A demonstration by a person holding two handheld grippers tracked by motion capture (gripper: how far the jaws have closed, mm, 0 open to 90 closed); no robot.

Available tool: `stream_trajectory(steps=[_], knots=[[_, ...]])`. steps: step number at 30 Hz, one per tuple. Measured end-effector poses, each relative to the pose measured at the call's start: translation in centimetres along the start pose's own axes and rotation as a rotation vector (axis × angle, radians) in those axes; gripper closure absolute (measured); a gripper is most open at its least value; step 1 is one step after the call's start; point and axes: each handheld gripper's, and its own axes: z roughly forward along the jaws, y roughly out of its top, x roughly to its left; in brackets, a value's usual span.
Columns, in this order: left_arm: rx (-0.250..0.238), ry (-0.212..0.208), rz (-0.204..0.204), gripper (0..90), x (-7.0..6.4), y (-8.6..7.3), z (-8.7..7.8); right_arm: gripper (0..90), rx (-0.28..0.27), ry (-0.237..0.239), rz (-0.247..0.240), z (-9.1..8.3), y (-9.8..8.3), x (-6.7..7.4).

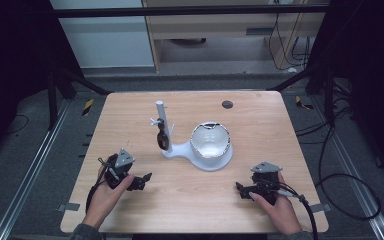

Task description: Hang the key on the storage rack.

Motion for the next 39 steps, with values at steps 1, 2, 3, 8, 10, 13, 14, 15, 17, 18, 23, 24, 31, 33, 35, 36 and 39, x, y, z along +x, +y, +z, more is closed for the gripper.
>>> stream_trajectory(steps=[1,2,3,8,10,13,14,15,17,18,23,24,31,33,35,36,39], knots=[[0.013,-0.002,0.005,3.4,0.0,-0.2,0.1,0.4,0.000,0.000,0.000,0.0,0.0,0.0],[0.027,-0.001,0.010,3.4,0.0,-0.3,0.1,0.4,0.000,0.000,0.000,0.0,0.0,0.0],[0.035,0.000,0.011,3.5,0.0,-0.5,0.2,0.4,-0.001,0.002,0.001,0.0,0.0,0.0],[0.080,0.005,-0.007,3.6,0.4,-1.5,0.5,0.4,0.000,0.000,0.000,0.0,0.0,0.0],[0.088,0.011,-0.013,4.0,0.5,-1.7,0.5,0.4,-0.001,0.002,0.001,0.0,0.0,0.0],[0.103,0.042,-0.047,4.2,1.1,-2.7,0.6,0.4,0.000,0.000,0.000,0.0,0.0,0.0],[0.103,0.052,-0.057,4.2,1.3,-3.0,0.6,0.4,-0.001,0.002,0.001,0.0,0.0,0.0],[0.105,0.055,-0.068,4.2,1.5,-3.3,0.5,0.5,0.000,0.000,-0.001,0.0,0.0,0.0],[0.110,0.060,-0.095,4.1,2.0,-3.8,0.5,0.4,-0.001,0.001,0.001,0.0,0.0,0.0],[0.116,0.063,-0.100,4.2,2.3,-4.0,0.5,0.4,0.000,0.000,0.000,0.0,0.0,0.0],[0.117,0.089,-0.130,4.3,3.3,-4.6,0.7,0.4,0.000,0.000,-0.001,0.0,0.0,0.0],[0.120,0.090,-0.136,4.3,3.5,-4.7,0.8,0.4,-0.001,0.002,0.001,0.0,0.0,0.0],[0.092,0.085,-0.163,1.3,4.1,-4.9,1.4,0.5,0.000,0.000,0.000,0.0,0.0,0.0],[0.068,0.083,-0.165,0.1,4.2,-5.1,1.7,0.5,0.000,0.000,0.000,0.0,0.0,0.0],[0.046,0.087,-0.162,0.0,4.3,-5.2,1.8,0.5,0.000,0.002,0.001,0.0,0.0,0.0],[0.037,0.087,-0.162,0.0,4.3,-5.3,1.8,0.5,0.000,0.000,0.000,0.0,0.0,0.0],[0.037,0.086,-0.162,0.0,4.3,-5.3,1.8,0.5,0.000,0.000,0.000,0.0,0.0,0.0]])
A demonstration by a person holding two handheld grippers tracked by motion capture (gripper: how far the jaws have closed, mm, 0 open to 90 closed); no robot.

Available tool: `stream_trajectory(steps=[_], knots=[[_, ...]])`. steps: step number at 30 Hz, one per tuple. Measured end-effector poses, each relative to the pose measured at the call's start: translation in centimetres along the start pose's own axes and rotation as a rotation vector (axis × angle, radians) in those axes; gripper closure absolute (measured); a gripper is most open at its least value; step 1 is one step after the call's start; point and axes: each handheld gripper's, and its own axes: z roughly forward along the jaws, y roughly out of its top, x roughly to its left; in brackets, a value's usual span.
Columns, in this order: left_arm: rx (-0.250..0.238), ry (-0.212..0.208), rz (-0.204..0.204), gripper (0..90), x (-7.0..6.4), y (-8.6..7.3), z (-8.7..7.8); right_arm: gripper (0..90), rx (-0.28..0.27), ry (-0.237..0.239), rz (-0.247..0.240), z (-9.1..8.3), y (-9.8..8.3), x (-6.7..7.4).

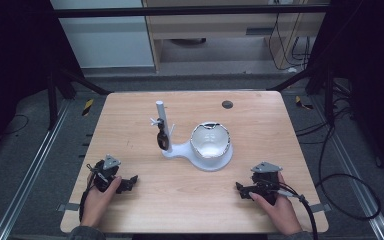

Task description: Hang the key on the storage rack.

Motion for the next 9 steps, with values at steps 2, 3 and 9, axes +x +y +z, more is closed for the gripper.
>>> stream_trajectory(steps=[2,3,9], knots=[[0.000,0.000,0.001,0.0,0.00,0.00,0.01,0.4,0.000,0.000,0.000,0.00,0.00,0.00],[-0.001,0.000,0.000,0.0,0.00,0.00,0.02,0.4,0.000,0.000,0.000,0.00,0.00,0.00],[0.001,-0.002,-0.002,0.0,0.01,0.01,0.03,0.5,0.000,0.000,0.000,0.00,0.01,0.00]])
